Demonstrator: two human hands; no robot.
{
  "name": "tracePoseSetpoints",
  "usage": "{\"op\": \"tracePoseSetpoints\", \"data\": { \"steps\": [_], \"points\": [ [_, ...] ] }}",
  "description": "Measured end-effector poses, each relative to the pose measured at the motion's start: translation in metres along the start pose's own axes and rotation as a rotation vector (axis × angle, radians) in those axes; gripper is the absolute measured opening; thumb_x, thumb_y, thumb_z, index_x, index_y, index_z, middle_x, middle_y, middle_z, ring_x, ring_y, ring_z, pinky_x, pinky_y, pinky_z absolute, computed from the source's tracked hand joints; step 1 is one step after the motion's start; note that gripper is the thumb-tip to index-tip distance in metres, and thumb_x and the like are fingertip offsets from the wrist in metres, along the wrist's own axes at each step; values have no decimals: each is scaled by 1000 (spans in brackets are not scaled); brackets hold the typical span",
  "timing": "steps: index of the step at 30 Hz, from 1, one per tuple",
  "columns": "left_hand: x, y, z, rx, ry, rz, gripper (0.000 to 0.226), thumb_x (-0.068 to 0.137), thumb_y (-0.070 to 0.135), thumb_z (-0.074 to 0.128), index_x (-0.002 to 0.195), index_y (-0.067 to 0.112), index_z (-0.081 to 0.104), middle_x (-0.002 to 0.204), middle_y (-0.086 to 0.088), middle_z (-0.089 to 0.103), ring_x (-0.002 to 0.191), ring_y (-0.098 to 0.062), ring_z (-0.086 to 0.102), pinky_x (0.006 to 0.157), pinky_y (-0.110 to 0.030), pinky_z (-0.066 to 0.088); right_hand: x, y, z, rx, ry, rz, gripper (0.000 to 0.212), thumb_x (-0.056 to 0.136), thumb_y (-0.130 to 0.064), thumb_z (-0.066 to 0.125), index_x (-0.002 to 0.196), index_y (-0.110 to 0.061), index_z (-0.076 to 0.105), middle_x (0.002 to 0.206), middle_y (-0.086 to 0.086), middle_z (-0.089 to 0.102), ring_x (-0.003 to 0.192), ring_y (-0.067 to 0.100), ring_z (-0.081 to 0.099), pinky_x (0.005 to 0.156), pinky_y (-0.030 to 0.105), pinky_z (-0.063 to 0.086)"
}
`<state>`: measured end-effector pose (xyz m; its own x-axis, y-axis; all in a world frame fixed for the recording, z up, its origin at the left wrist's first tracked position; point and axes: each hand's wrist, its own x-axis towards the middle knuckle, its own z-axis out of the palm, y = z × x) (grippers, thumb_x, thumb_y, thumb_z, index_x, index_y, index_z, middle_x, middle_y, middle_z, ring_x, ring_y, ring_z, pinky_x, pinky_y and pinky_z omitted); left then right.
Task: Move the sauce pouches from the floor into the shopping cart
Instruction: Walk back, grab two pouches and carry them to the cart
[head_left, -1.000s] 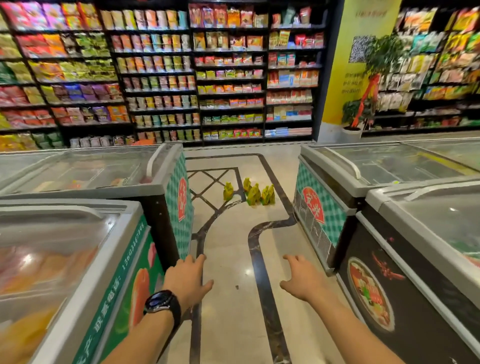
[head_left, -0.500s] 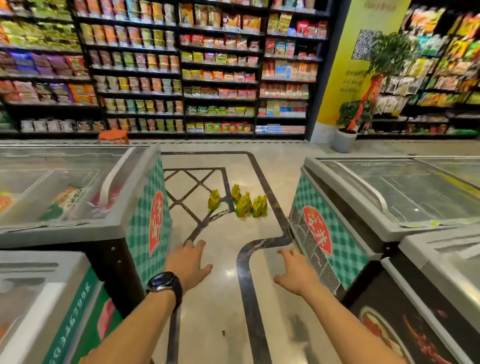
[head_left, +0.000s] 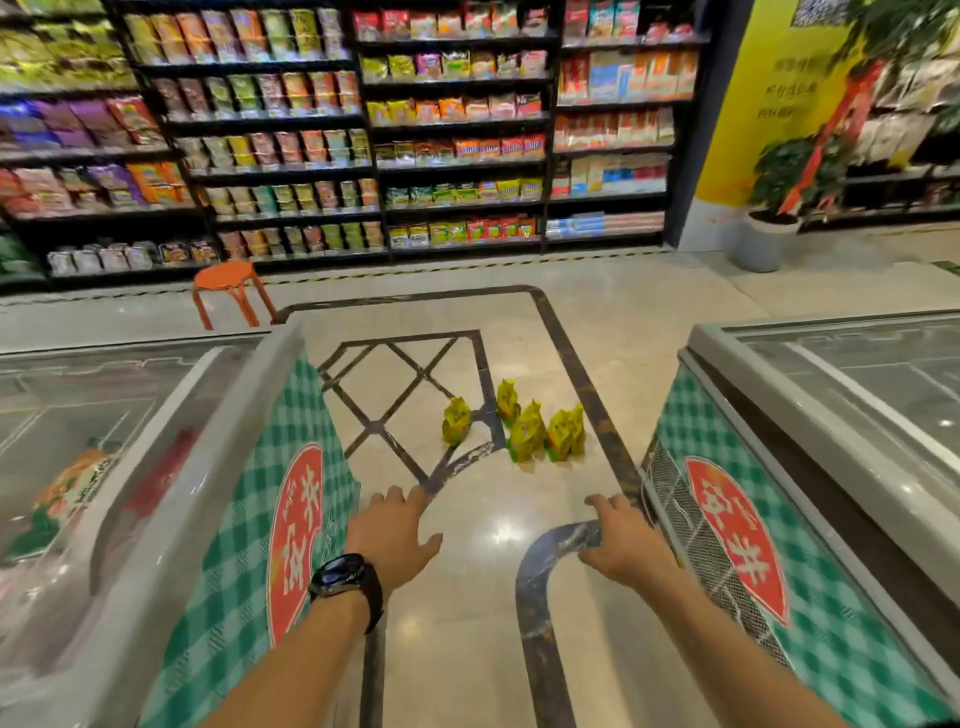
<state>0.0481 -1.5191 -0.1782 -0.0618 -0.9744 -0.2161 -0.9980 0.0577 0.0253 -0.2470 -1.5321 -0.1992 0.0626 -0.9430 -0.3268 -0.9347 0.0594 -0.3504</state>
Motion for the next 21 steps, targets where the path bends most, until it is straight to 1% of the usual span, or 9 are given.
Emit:
{"op": "tracePoseSetpoints", "data": {
  "steps": [3, 7, 11, 14, 18, 21],
  "points": [
    [64, -12, -8, -42, -22, -35, 66, 94, 60, 46, 148, 24, 32, 134, -7, 52, 121, -28, 54, 89, -39, 51, 72, -12, -16, -2, -34, 2, 73, 83, -33, 65, 146, -20, 32, 140, 9, 38, 129, 31, 43, 98, 43, 47],
    [155, -39, -7, -71, -45, -69, 67, 95, 61, 44, 149, 25, 31, 136, -6, 51, 123, -27, 53, 91, -39, 52, 171, -33, -30, -43, -69, 0, 76, 82, -37, 67, 147, -22, 30, 141, 9, 37, 129, 30, 42, 97, 43, 47],
    [263, -70, 2, -75, -108, -68, 67, 94, 61, 44, 149, 25, 31, 137, -6, 50, 124, -28, 52, 92, -41, 50, 276, -52, -34, -52, -115, 8, 76, 83, -38, 66, 148, -22, 29, 142, 8, 36, 129, 29, 42, 98, 42, 47],
    [353, -91, 12, -91, -155, -51, 65, 92, 64, 44, 144, 25, 34, 135, -6, 51, 121, -29, 52, 91, -43, 51, 351, -61, -33, -63, -137, 67, 75, 82, -37, 65, 147, -22, 30, 142, 7, 36, 129, 28, 42, 96, 41, 48],
    [458, -109, 16, -89, -199, -19, 62, 93, 59, 46, 143, 24, 36, 132, -7, 53, 118, -28, 55, 90, -41, 51, 439, -67, -36, -44, -177, 135, 74, 81, -37, 65, 146, -22, 32, 140, 6, 38, 127, 27, 43, 94, 42, 49],
    [528, -120, 23, -85, -229, -16, 62, 93, 59, 47, 143, 24, 36, 131, -7, 54, 116, -28, 56, 88, -39, 50, 504, -65, -37, -20, -174, 159, 72, 81, -35, 66, 144, -22, 35, 139, 6, 39, 127, 27, 44, 93, 42, 49]
  ]
}}
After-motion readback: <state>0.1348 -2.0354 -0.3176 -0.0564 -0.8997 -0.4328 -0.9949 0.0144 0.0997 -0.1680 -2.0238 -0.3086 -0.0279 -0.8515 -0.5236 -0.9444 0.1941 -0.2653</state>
